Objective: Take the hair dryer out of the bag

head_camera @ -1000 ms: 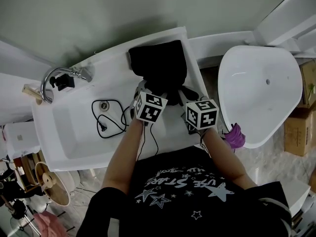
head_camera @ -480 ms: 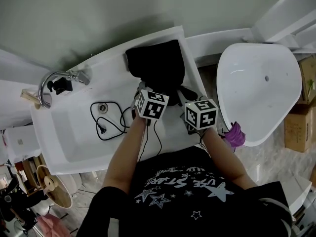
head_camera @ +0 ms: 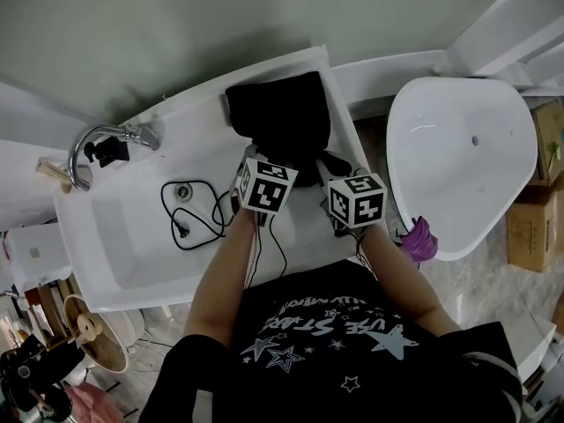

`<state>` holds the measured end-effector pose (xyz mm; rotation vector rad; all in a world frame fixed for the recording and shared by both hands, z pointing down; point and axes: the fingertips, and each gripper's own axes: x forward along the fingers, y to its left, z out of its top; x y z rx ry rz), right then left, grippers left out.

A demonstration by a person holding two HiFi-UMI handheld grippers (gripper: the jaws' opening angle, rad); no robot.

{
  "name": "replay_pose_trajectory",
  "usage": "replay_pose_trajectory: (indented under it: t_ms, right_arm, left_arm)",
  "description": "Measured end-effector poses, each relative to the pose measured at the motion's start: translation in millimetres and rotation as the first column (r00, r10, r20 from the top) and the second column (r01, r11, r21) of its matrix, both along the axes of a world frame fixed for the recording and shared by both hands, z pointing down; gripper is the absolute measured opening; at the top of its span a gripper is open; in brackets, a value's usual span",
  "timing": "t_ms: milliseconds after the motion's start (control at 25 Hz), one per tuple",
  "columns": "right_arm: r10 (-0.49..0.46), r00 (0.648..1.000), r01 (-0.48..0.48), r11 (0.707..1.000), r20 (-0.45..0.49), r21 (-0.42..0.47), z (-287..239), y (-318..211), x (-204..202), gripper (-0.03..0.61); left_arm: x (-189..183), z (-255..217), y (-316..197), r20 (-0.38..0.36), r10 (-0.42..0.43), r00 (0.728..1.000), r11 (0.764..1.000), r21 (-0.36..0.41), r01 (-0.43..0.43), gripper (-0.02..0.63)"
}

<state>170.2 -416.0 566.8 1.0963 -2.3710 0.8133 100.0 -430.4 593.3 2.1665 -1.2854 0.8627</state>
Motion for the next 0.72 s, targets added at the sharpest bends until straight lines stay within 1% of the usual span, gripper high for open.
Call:
replay_pose_trajectory:
  t_ms: [480, 720]
  right_arm:
    - [0.070, 0.998, -0.070, 0.998, -0.009, 0.011, -4.0, 11.7, -4.6, 0.035]
    - [0.111, 0.993, -0.109, 0.993, -0.044, 0.044, -8.7, 19.5, -4.9, 0.031]
  left_arm:
    - [-5.4, -11.9, 21.6, -0.042, 0.023, 0.999, 1.000, 0.004, -0.023, 0.201]
    - [-20.8, -12.9, 29.0, -0.031, 0.044, 0.999, 0.999, 0.006, -0.044, 0.201]
